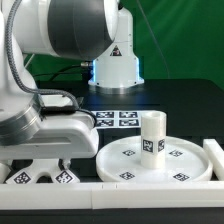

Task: Assemble round table

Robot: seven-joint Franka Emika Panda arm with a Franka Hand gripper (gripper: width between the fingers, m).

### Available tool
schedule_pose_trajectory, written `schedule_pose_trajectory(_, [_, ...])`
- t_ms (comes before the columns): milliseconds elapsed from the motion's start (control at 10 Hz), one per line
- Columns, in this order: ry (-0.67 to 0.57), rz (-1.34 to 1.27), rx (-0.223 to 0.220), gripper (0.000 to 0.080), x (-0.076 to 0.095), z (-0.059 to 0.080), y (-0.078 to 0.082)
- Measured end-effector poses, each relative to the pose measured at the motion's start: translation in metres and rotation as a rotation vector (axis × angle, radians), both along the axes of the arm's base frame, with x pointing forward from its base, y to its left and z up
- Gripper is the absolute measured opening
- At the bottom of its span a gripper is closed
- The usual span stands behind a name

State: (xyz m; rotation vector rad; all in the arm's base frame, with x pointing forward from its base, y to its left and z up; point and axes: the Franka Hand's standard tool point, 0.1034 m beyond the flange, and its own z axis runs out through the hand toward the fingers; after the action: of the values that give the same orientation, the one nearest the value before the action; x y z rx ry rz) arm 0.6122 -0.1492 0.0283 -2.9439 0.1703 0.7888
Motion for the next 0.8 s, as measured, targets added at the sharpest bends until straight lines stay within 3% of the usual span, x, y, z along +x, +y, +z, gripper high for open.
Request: schedule_pose_trajectory(800, [0.016, 0.004, 0.002, 0.0649, -0.0012, 0.0009, 0.0037])
